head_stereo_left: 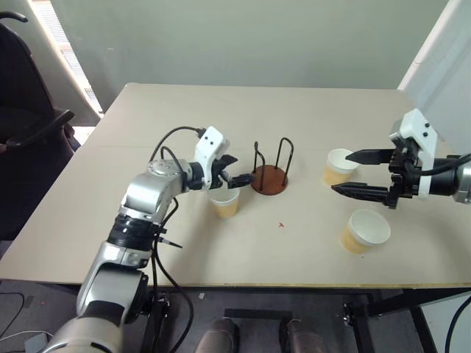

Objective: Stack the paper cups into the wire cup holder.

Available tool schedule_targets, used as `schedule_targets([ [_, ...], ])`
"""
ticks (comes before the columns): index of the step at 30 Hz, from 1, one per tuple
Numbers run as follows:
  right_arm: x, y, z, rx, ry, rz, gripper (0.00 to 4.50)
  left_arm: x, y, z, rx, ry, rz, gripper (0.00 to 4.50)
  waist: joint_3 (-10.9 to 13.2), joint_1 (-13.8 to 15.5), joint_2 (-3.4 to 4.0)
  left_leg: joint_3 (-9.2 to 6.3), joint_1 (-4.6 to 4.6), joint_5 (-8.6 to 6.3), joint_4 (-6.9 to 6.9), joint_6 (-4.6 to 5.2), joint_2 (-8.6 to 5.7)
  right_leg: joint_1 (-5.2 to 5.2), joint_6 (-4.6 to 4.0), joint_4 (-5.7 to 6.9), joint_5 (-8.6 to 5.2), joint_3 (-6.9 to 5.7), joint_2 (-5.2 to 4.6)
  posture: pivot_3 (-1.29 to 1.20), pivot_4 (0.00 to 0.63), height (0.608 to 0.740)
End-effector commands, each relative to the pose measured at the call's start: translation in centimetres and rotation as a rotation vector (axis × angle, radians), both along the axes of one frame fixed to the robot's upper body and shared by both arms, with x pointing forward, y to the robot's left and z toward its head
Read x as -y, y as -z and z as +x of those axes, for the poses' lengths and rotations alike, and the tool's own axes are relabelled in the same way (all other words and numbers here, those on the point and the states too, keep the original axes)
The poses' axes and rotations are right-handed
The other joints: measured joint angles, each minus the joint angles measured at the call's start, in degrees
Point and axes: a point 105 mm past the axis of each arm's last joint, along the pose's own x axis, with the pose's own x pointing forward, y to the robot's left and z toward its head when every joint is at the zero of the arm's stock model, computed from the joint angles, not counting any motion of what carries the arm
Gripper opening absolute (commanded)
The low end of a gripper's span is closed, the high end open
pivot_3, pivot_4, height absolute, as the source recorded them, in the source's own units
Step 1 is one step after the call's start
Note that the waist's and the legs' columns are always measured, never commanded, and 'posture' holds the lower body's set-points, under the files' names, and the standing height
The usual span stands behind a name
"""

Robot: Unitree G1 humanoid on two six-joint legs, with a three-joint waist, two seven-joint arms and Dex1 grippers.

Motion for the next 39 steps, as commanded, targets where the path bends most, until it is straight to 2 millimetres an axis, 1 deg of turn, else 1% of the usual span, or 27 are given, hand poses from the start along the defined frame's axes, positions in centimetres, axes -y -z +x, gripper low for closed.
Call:
schedule_targets([
  [1, 0.0, -1.4, -0.4, 0.072, 0.002, 0.000, 4.49, 1.4, -1.6, 0.5, 0.064, 0.035, -0.007, 4.50, 0.00, 0.04, 0.00, 0.00, -0.01, 0.00, 0.02, 0.01, 0.00, 0.00, 0.01, 0.00, 0.01, 0.00, -0.01, 0.00, 0.150, 0.740],
  [10, 0.0, -1.2, -0.3, 0.075, 0.009, 0.002, 4.49, 3.9, -1.3, 0.9, 0.062, 0.115, 0.007, 4.50, 0.00, 0.05, -0.01, 0.01, -0.04, 0.02, 0.02, 0.04, -0.01, 0.00, 0.13, 0.00, -0.03, 0.00, -0.01, 0.00, 0.150, 0.740],
  [17, 0.0, -0.9, -0.5, 0.077, 0.014, -0.001, 4.49, 6.4, -0.3, 1.6, 0.049, 0.145, 0.025, 4.50, 0.00, 0.10, -0.01, 0.04, -0.09, 0.04, 0.04, 0.10, -0.01, -0.01, 0.25, 0.00, -0.07, 0.01, -0.03, 0.00, 0.150, 0.740],
  [20, 0.0, -0.7, -0.6, 0.074, 0.012, -0.007, 4.50, 7.3, -0.3, 1.9, 0.058, 0.148, 0.023, 3.87, 0.01, 0.14, -0.01, 0.04, -0.12, 0.04, 0.04, 0.13, -0.01, -0.01, 0.30, 0.00, -0.09, 0.01, -0.03, 0.00, 0.150, 0.740],
  [24, 0.1, -0.8, -0.8, 0.075, 0.014, -0.011, 4.50, 7.6, -1.0, 1.7, 0.079, 0.172, 0.020, 2.37, 0.01, 0.14, -0.01, 0.09, -0.12, 0.04, 0.05, 0.14, -0.01, -0.01, 0.36, 0.00, -0.12, 0.03, -0.03, 0.00, 0.150, 0.740],
  [30, 0.1, -0.8, -0.7, 0.076, 0.015, -0.003, 4.50, 7.4, -1.1, 1.5, 0.091, 0.178, 0.024, 0.13, 0.01, 0.14, -0.02, 0.11, -0.13, 0.06, 0.06, 0.18, -0.02, -0.01, 0.40, -0.01, -0.14, 0.05, -0.03, 0.00, 0.150, 0.740],
  [31, 0.1, -0.8, -0.7, 0.075, 0.014, -0.001, 4.50, 7.4, -1.2, 1.5, 0.094, 0.178, 0.024, 0.01, 0.00, 0.15, -0.01, 0.11, -0.15, 0.06, 0.07, 0.19, -0.02, -0.02, 0.41, -0.01, -0.14, 0.04, -0.03, 0.00, 0.150, 0.740],
  [35, -0.1, -0.7, -0.6, 0.077, 0.005, 0.004, 4.50, 7.0, -1.8, 1.2, 0.115, 0.179, 0.024, 0.01, 0.01, 0.16, -0.01, 0.13, -0.15, 0.08, 0.10, 0.22, -0.04, -0.01, 0.43, 0.00, -0.16, 0.07, -0.04, 0.00, 0.150, 0.740],
  [39, -0.1, -0.8, -0.5, 0.079, 0.002, 0.006, 4.50, 6.7, -2.0, 1.1, 0.119, 0.176, 0.025, 0.01, 0.01, 0.17, -0.01, 0.13, -0.14, 0.08, 0.09, 0.23, -0.04, -0.01, 0.43, 0.00, -0.16, 0.07, -0.04, 0.00, 0.150, 0.740],
])
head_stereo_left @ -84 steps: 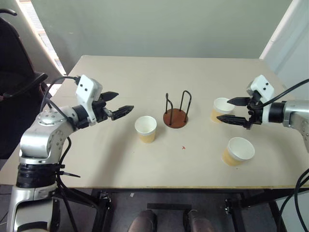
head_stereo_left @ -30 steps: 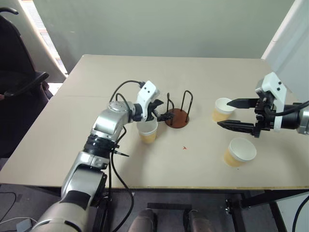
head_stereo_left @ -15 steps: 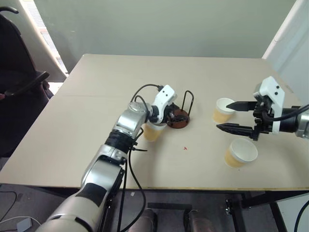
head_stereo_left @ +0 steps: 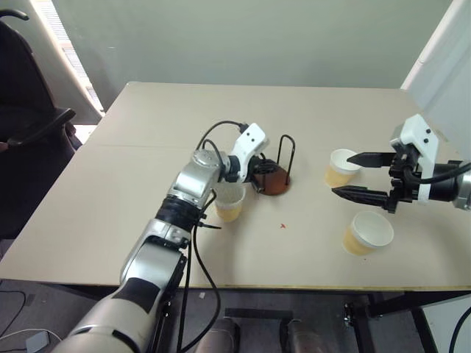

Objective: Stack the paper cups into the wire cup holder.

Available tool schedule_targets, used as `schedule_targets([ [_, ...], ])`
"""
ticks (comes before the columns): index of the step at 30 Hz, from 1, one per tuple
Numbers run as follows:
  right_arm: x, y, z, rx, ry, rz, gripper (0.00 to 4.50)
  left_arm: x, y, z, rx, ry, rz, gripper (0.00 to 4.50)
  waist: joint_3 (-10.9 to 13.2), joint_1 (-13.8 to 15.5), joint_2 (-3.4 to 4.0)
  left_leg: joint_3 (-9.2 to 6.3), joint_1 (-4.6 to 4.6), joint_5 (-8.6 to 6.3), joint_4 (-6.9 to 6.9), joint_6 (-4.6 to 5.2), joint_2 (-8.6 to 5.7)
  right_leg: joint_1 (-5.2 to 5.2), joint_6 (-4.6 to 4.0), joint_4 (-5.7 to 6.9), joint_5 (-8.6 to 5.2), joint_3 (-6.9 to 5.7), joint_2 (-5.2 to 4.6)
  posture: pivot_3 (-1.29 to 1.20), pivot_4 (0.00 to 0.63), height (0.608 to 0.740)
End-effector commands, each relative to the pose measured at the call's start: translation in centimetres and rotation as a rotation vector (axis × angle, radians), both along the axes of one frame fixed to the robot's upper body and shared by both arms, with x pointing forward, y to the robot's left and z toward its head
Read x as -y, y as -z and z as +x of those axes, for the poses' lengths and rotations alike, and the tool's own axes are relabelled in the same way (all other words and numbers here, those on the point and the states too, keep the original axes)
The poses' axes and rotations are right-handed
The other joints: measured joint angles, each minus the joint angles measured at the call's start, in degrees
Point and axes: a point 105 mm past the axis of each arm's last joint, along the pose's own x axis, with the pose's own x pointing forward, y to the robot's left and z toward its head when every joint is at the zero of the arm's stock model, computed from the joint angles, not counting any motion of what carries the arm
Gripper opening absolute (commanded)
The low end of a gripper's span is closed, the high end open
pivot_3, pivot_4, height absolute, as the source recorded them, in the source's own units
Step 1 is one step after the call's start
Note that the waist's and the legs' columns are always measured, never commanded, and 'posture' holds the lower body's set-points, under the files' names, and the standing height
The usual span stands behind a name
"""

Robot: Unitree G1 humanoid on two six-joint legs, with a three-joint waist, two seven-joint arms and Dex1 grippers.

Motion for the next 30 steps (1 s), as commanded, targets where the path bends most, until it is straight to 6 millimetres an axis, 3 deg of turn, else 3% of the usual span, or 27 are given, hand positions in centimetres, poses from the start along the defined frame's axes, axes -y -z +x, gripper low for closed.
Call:
schedule_targets([
  [1, -0.2, -1.1, -0.1, 0.054, -0.013, 0.006, 4.50, 0.1, -1.7, -0.4, 0.053, 0.016, -0.025, 0.01, 0.00, 0.00, 0.00, 0.00, 0.00, 0.00, 0.00, 0.00, 0.00, 0.00, 0.00, 0.00, 0.00, 0.00, 0.00, 0.00, 0.150, 0.740],
  [5, -0.2, -1.0, 0.0, 0.057, -0.010, -0.001, 4.50, 0.1, -1.9, -0.3, 0.063, 0.013, -0.037, 0.01, 0.00, 0.00, 0.00, 0.00, 0.00, 0.00, 0.01, 0.00, 0.00, 0.00, 0.00, 0.00, 0.00, 0.00, -0.01, 0.00, 0.150, 0.740],
  [9, 0.0, -1.5, -0.4, 0.067, -0.010, -0.001, 4.50, 0.4, -3.7, -0.6, 0.111, 0.053, -0.070, 0.01, 0.00, 0.00, 0.00, 0.01, 0.00, 0.00, 0.02, 0.01, 0.00, 0.00, 0.00, 0.01, 0.00, 0.00, -0.01, 0.00, 0.150, 0.740],
  [14, 0.6, -2.3, -1.9, 0.072, -0.019, -0.043, 4.50, 1.4, -5.2, -3.0, 0.121, 0.224, -0.090, 0.01, 0.00, 0.23, 0.00, -0.01, -0.07, -0.01, 0.01, 0.02, -0.01, -0.02, 0.03, 0.00, -0.02, -0.01, -0.01, 0.00, 0.150, 0.740],
  [22, -1.1, -3.8, -4.9, 0.073, -0.114, -0.061, 4.50, 2.3, -2.5, -7.9, 0.045, 0.495, 0.019, 0.01, -0.01, 0.18, 0.01, 0.04, -0.06, -0.06, 0.02, 0.07, -0.04, -0.04, 0.09, -0.01, -0.08, 0.04, -0.02, 0.00, 0.150, 0.740],
  [30, -0.7, -3.8, -6.6, -0.033, -0.135, -0.113, 4.50, 3.3, -0.6, -9.0, 0.018, 0.547, 0.058, 0.01, 0.00, 0.27, 0.00, 0.03, -0.11, -0.10, 0.09, 0.16, -0.08, -0.01, 0.13, -0.01, -0.10, 0.06, -0.08, 0.00, 0.150, 0.740],
])
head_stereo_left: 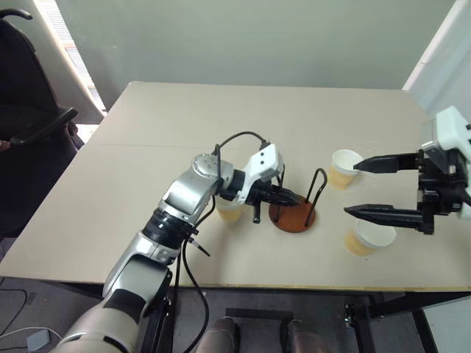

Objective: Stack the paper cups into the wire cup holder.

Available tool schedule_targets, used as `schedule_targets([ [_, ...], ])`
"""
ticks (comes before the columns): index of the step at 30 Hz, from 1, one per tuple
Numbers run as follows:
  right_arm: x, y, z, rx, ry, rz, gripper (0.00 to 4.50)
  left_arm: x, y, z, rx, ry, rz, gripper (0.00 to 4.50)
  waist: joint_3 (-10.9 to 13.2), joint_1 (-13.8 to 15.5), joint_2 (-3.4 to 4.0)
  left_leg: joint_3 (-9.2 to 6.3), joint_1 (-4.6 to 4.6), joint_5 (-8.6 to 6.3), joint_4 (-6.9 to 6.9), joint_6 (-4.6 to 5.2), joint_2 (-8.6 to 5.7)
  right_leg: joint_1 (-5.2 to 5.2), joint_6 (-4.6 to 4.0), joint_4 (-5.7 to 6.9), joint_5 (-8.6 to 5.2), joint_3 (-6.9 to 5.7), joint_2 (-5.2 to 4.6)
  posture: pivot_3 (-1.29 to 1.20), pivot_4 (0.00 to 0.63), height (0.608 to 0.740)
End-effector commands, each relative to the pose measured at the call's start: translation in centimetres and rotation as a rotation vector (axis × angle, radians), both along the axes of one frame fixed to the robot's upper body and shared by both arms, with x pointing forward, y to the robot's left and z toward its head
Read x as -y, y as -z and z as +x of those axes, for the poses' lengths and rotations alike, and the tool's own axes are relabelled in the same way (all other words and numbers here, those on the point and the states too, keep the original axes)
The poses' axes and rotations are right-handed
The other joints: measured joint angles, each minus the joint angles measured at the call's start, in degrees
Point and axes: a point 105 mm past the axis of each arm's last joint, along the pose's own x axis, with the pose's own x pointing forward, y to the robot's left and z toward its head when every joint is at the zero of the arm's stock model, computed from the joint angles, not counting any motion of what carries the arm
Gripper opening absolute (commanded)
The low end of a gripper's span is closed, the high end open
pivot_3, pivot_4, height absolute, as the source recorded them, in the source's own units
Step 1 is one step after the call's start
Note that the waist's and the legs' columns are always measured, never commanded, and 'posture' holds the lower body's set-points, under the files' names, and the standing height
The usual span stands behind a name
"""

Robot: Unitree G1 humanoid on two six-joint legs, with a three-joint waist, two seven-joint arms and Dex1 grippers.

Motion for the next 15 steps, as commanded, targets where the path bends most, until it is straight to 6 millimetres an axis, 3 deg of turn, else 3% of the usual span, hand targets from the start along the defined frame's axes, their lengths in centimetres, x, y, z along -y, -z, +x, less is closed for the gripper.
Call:
schedule_targets([
  [1, 0.7, -0.7, -0.7, 0.001, 0.009, -0.031, 4.50, 1.1, -0.6, -0.9, 0.045, 0.046, -0.026, 0.01, 0.00, -0.01, 0.00, -0.01, -0.01, 0.00, 0.01, 0.01, -0.04, 0.00, 0.03, 0.00, -0.02, 0.00, -0.03, 0.00, 0.150, 0.740],
  [8, 2.1, -0.4, -0.3, 0.000, 0.050, -0.078, 4.50, 2.3, 0.6, -1.1, 0.057, 0.050, -0.007, 0.01, 0.00, -0.06, 0.01, 0.01, -0.01, -0.03, 0.04, 0.05, -0.09, 0.00, 0.11, 0.02, -0.06, 0.02, -0.06, 0.00, 0.150, 0.740],
  [15, 1.9, -0.2, 0.1, 0.017, 0.038, -0.071, 4.50, 1.6, 2.1, -0.5, 0.115, 0.017, 0.077, 0.01, -0.01, -0.10, 0.01, 0.01, 0.01, -0.02, 0.04, 0.06, -0.09, 0.00, 0.18, 0.05, -0.10, 0.04, -0.05, 0.00, 0.150, 0.740],
])
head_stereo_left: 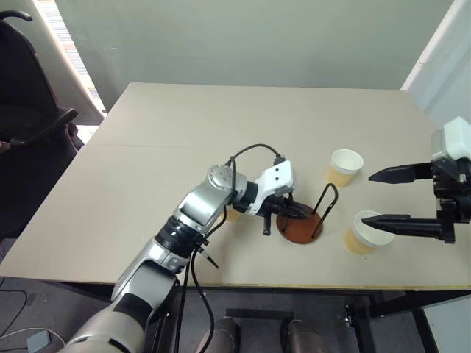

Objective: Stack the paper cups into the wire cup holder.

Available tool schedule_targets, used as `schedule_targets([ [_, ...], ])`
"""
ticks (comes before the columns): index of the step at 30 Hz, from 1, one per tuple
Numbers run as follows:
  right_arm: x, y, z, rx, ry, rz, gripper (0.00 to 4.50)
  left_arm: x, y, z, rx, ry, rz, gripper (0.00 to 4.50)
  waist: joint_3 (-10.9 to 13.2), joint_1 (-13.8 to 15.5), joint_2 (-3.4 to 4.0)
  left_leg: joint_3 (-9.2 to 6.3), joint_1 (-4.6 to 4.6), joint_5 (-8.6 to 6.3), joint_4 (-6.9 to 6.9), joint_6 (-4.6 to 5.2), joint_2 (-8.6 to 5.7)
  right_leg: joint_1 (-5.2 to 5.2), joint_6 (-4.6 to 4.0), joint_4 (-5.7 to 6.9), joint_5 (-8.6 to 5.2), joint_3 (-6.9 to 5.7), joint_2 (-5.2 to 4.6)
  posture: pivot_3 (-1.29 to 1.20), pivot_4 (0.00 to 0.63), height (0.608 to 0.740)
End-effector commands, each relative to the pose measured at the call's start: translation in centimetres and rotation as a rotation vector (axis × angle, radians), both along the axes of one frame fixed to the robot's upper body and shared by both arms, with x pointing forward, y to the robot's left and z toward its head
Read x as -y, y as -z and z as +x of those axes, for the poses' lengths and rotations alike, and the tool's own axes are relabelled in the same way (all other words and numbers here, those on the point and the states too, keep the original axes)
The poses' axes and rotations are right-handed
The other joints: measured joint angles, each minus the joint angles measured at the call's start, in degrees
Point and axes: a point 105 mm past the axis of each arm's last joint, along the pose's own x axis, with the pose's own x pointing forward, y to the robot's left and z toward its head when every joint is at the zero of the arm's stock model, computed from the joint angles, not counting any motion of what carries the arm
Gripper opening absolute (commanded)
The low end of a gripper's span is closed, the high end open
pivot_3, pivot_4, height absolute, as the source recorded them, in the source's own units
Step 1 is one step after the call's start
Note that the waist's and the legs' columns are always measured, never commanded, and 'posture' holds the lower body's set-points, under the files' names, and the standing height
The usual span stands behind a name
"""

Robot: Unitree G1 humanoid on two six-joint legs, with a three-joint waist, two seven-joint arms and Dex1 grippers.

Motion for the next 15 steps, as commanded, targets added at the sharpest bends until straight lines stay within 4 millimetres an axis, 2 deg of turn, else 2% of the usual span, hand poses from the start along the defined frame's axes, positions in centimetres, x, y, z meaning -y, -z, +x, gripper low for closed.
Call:
schedule_targets([
  [1, 0.0, -0.9, 0.2, 0.059, -0.004, -0.001, 4.50, -0.1, -0.4, 0.4, 0.100, -0.014, 0.018, 0.01, 0.00, 0.01, 0.00, 0.00, 0.00, -0.01, 0.01, 0.01, 0.00, 0.00, 0.01, 0.00, 0.00, 0.01, 0.00, 0.00, 0.150, 0.740],
  [5, -0.2, -0.7, 0.4, 0.063, -0.014, 0.000, 4.50, -0.1, -0.7, 0.5, 0.132, -0.026, 0.021, 1.05, 0.00, 0.02, 0.00, 0.01, -0.01, -0.02, 0.04, 0.06, -0.02, 0.02, 0.03, -0.01, 0.00, 0.03, 0.00, 0.00, 0.150, 0.740],
  [10, -0.3, -0.4, 0.8, 0.062, -0.023, -0.011, 4.50, -0.3, -2.1, -0.2, 0.112, -0.029, -0.020, 2.81, 0.00, 0.01, 0.00, 0.01, -0.02, -0.02, 0.04, 0.07, -0.03, 0.02, 0.04, -0.01, -0.01, 0.03, 0.00, 0.00, 0.150, 0.740],
  [14, -0.3, -0.4, 1.0, 0.065, -0.030, -0.014, 4.50, -0.5, -2.0, -0.5, 0.106, -0.035, -0.011, 4.25, 0.00, 0.01, 0.00, 0.00, -0.01, -0.02, 0.04, 0.08, -0.03, 0.03, 0.05, 0.00, 0.00, 0.03, -0.01, 0.00, 0.150, 0.740],
  [15, -0.4, -0.4, 1.0, 0.066, -0.034, -0.014, 4.50, -0.7, -2.0, -0.5, 0.108, -0.032, -0.004, 4.48, 0.00, 0.01, 0.00, 0.01, 0.00, -0.02, 0.04, 0.08, -0.03, 0.03, 0.05, 0.00, 0.00, 0.04, -0.01, 0.00, 0.150, 0.740],
])
